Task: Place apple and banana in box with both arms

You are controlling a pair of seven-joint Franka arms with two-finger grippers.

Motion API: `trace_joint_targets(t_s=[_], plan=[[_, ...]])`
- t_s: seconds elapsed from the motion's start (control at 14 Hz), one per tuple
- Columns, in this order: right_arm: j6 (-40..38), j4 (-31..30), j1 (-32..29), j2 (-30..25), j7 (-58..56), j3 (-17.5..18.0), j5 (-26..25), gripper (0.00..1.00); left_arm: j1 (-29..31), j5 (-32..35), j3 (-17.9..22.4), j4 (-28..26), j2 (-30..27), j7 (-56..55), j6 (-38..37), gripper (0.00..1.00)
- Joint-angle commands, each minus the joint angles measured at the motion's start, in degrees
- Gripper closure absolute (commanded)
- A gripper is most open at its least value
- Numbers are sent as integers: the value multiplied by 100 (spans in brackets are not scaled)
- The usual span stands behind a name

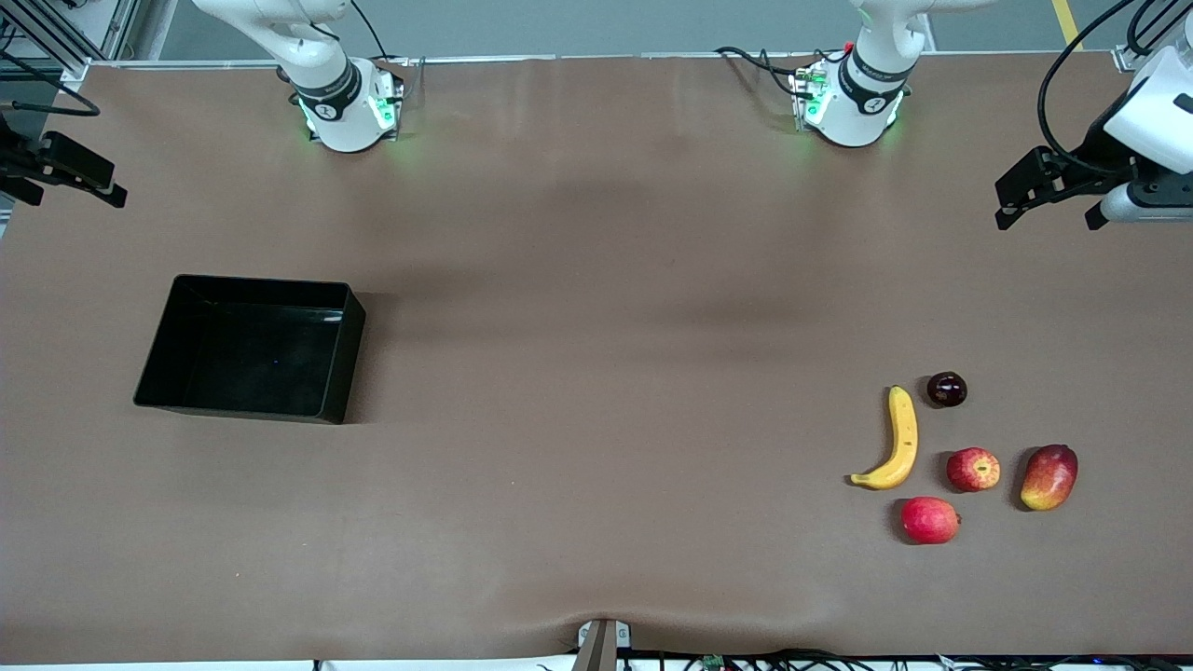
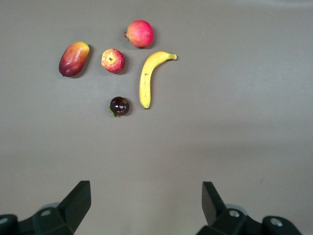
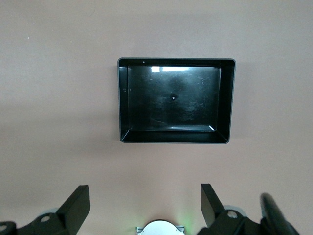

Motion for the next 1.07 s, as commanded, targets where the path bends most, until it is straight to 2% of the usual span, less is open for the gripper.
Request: trace_joint_targets(t_s=[0.0, 0.36, 0.64, 0.79, 1.0], plan=[[-14, -135, -69, -144, 10, -1, 75, 0, 64, -35, -26, 23, -45, 46, -86, 0], [-14, -135, -104, -144, 19, -1, 75, 0, 64, -9, -26, 84, 86, 37, -77, 0], [-58, -83, -166, -127, 80, 7, 75, 0, 204, 35, 0, 393, 964, 430, -16, 0], [-32, 5, -183, -66, 72, 7, 75, 0, 300, 105, -9, 366, 1316, 547, 334, 0], [-58, 93, -210, 338, -16, 7, 66, 0, 450, 474, -9, 314, 1992, 547, 1177, 0]])
